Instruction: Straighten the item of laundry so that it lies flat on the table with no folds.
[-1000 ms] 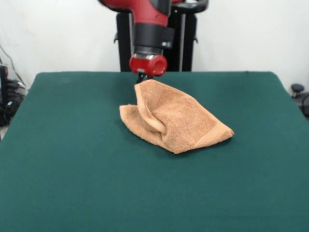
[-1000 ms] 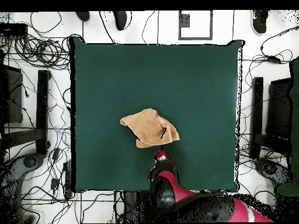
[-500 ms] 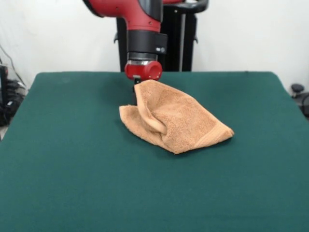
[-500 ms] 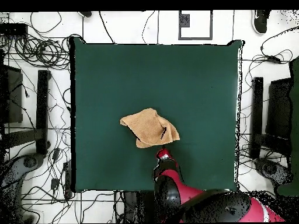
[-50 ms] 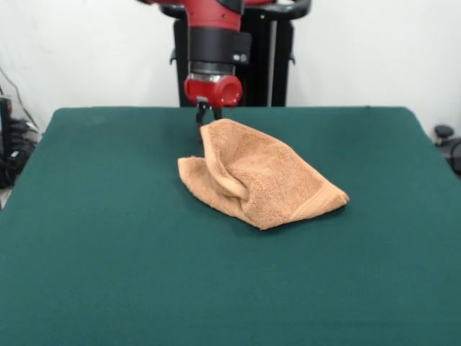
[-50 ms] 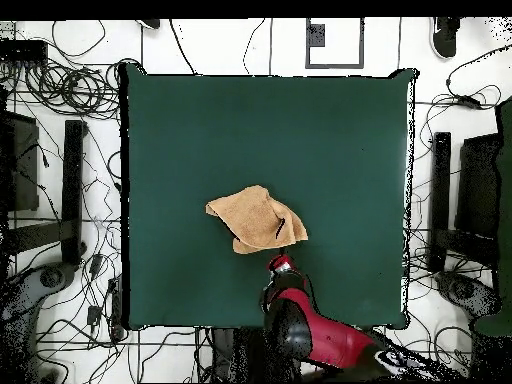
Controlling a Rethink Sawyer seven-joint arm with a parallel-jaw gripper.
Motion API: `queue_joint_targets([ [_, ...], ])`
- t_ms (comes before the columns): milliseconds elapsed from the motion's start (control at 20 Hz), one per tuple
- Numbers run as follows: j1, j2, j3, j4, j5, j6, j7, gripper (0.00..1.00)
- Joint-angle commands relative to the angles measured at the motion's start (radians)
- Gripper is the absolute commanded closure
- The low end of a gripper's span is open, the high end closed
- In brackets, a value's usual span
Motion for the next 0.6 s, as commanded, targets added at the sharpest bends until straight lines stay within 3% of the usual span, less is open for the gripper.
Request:
queue_joint_targets([
  [50,0.031,-0.155,0.105,0.036,0.078,0.207,0.146,0.0],
  [300,0.038,-0.22,0.104,0.056,0.07,0.248,0.151,0.0],
  [600,0.029,-0.189,0.145,0.065,0.081,0.209,0.213,0.0],
])
